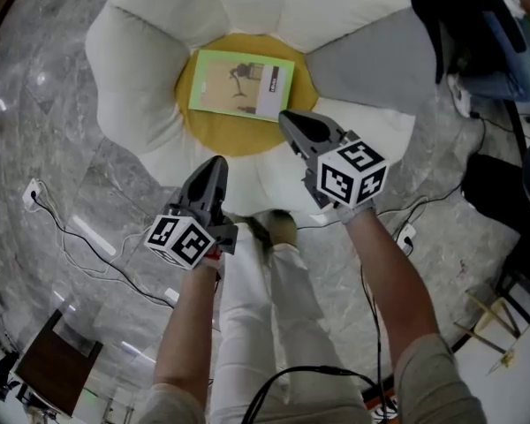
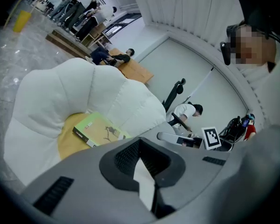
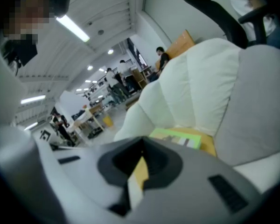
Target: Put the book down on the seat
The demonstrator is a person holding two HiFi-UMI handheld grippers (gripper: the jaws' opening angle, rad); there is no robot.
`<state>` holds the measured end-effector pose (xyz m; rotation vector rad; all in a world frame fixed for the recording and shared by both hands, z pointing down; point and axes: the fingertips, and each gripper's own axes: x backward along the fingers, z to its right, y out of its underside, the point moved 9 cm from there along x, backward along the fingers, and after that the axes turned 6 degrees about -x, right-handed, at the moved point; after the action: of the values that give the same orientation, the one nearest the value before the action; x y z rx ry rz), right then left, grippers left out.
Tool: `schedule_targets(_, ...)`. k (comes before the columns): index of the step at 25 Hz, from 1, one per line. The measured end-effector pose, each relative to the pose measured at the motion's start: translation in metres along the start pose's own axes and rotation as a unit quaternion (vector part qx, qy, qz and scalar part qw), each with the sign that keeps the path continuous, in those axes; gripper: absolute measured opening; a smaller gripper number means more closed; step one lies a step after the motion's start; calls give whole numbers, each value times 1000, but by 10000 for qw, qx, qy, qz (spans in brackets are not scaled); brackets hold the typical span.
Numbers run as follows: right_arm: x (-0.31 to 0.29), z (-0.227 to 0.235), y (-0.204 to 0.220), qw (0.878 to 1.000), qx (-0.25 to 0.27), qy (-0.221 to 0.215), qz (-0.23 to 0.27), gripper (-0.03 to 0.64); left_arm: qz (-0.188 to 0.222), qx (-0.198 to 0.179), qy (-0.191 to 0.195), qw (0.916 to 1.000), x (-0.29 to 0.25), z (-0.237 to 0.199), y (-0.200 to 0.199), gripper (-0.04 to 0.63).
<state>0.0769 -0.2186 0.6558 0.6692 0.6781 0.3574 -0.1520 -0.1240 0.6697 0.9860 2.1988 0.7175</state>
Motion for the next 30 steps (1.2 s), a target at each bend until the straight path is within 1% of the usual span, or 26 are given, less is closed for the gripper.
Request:
schedule_targets(2, 11, -12, 0, 10000, 73, -64, 4, 14, -5, -68, 75, 9999, 7, 10, -3, 21)
schedule_targets(6, 30, -42, -5, 9991, 336, -261, -82, 14, 184, 52, 50, 9998, 22, 26, -19, 21)
schedule_targets(8, 40, -57, -8, 9986, 383, -363, -108, 14, 291, 81, 47, 9995, 30, 35, -27, 21)
schedule_targets(17, 75, -110, -28, 9962, 626, -612, -49, 14, 506, -51, 209, 9985, 50, 73, -53, 21)
schedule_targets(20, 83, -118, -34, 9963, 597, -617, -33, 14, 591, -68, 196, 9980, 54, 82, -61, 21)
schedule_targets(24, 101, -128, -36, 9967, 616, -519, -63, 14, 657, -87, 209, 9976, 67, 100, -71, 21)
schedule_targets(30, 124, -138, -56, 9985, 285, -350, 295, 14, 595, -405, 296, 9970, 85, 125, -91, 21)
